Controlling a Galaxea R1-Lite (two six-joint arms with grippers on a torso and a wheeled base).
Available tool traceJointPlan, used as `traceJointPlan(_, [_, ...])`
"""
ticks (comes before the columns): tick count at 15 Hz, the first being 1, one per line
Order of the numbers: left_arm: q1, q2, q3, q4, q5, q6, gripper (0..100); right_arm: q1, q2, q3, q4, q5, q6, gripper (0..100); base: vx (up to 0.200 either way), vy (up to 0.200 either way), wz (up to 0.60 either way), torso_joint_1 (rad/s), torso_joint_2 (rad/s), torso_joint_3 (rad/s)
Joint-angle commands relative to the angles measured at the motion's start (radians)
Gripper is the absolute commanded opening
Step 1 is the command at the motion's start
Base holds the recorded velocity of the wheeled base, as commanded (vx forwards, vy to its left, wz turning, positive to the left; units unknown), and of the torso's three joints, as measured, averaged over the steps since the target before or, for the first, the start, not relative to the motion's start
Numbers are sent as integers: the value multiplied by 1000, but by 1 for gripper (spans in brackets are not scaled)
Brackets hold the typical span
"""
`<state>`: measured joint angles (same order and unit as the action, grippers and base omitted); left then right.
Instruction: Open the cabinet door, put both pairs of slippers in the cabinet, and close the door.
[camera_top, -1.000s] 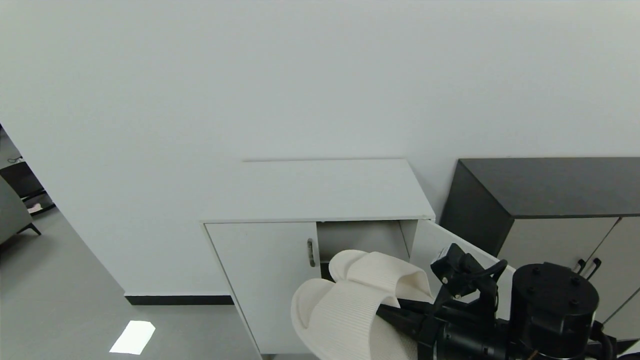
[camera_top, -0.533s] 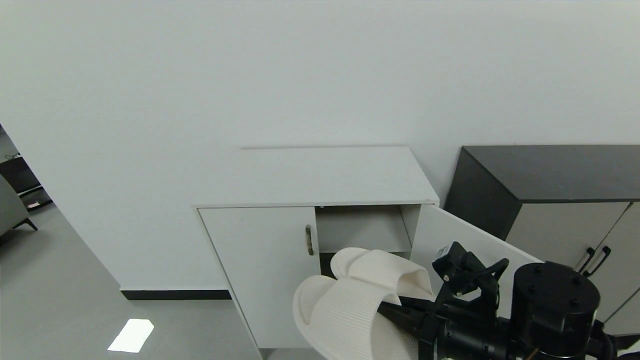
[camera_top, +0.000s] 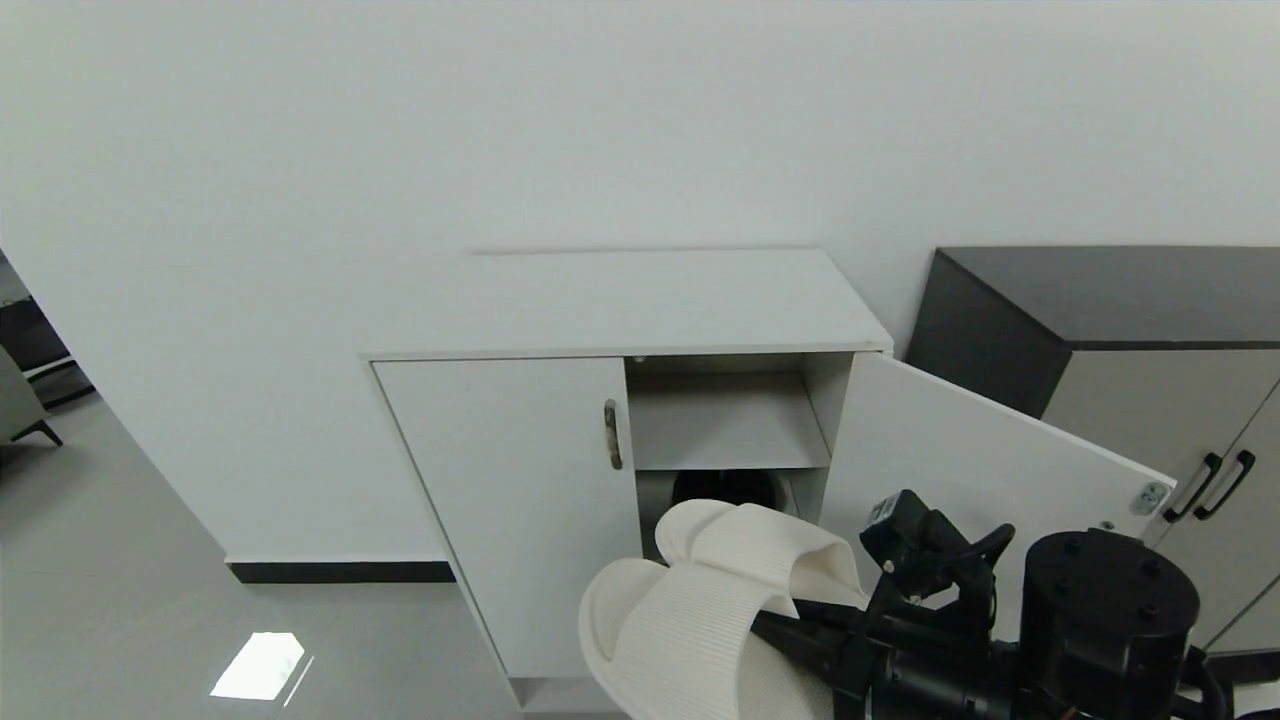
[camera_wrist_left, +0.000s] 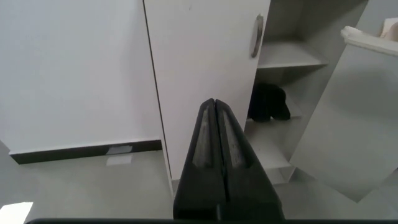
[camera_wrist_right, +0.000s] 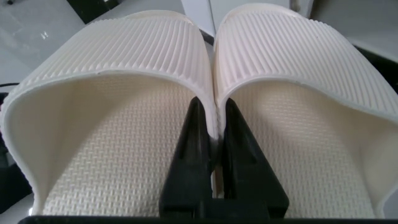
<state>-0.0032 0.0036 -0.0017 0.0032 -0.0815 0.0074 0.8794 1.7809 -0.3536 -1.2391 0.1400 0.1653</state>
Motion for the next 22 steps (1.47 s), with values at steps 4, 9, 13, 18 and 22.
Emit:
traceJointPlan(4, [0, 1, 0, 0, 0, 0, 0, 4, 2, 5, -22, 0, -1, 0, 0, 0, 0, -222, 514, 282])
traceJointPlan(9, [0, 1, 0, 0, 0, 0, 0, 4, 2, 15, -36, 1, -1, 0, 0, 0, 0, -203, 486, 286])
traceJointPlan(13, [0, 1, 0, 0, 0, 0, 0, 1, 28, 21, -91, 4, 6, 0, 0, 0, 0, -178, 474, 293])
traceJointPlan(18, [0, 1, 0, 0, 0, -3, 0, -2, 177, 91, -332, -3, -6, 0, 0, 0, 0, -44, 128, 81])
traceJointPlan(22, [0, 1, 0, 0, 0, -1, 0, -16, 187, 94, -332, -7, -64, 0, 0, 0, 0, 0, 0, 0])
